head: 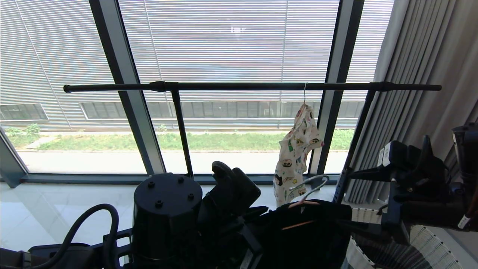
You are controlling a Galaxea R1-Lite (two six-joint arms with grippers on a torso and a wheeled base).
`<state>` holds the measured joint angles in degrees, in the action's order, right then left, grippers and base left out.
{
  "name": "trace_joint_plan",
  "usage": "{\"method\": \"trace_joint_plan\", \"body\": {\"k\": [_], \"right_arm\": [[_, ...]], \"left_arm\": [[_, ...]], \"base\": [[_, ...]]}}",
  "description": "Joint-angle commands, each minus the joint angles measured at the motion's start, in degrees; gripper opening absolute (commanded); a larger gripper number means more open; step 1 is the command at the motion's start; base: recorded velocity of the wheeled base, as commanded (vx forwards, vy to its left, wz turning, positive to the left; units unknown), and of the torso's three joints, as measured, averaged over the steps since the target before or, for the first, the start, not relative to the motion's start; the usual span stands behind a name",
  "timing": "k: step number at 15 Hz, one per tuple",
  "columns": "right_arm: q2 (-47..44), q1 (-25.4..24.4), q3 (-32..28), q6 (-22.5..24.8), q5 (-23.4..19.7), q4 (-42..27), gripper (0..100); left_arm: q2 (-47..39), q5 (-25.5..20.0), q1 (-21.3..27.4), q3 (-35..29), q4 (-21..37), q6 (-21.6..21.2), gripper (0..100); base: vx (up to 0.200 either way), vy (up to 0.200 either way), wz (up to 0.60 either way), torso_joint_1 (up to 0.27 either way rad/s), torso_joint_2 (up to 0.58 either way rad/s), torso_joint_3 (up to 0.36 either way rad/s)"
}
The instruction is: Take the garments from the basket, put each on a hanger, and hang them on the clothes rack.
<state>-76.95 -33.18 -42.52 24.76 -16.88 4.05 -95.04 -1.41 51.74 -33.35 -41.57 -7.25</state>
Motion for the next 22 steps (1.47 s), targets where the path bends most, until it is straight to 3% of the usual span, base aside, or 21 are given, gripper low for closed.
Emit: {"method": "trace_joint_plan", "body": {"k": [1,6,14,15,22], "right_arm": [[-0.05,0.31,-1.25,3.81,-2.54,-4.31,100],[-1.72,0.31,-0.99,10.66,-7.81,-11.34,100],[-7.16,0.22,-0.81,12.86,-9.92,-8.09,100],[-7.43,0.22,-0.28,12.86,-9.92,-7.12,0],[-7.52,0.22,4.38,12.59,-9.66,2.28,0]], "left_arm": [[0.12,-0.08,3.02,0.13,0.0,-0.22,0],[0.64,0.01,6.53,-0.31,-0.09,-0.48,0],[1.96,0.1,7.15,-1.36,-0.09,-0.57,0],[1.96,0.1,7.24,-1.36,-0.09,-0.57,0],[1.87,0.27,7.5,-2.24,-0.09,-0.39,0]], "base": [[0.0,0.0,0.0,0.0,0.0,0.0],[0.0,0.0,0.0,0.0,0.0,0.0],[0.0,0.0,0.0,0.0,0.0,0.0],[0.0,0.0,0.0,0.0,0.0,0.0],[0.0,0.0,0.0,0.0,0.0,0.0]]}}
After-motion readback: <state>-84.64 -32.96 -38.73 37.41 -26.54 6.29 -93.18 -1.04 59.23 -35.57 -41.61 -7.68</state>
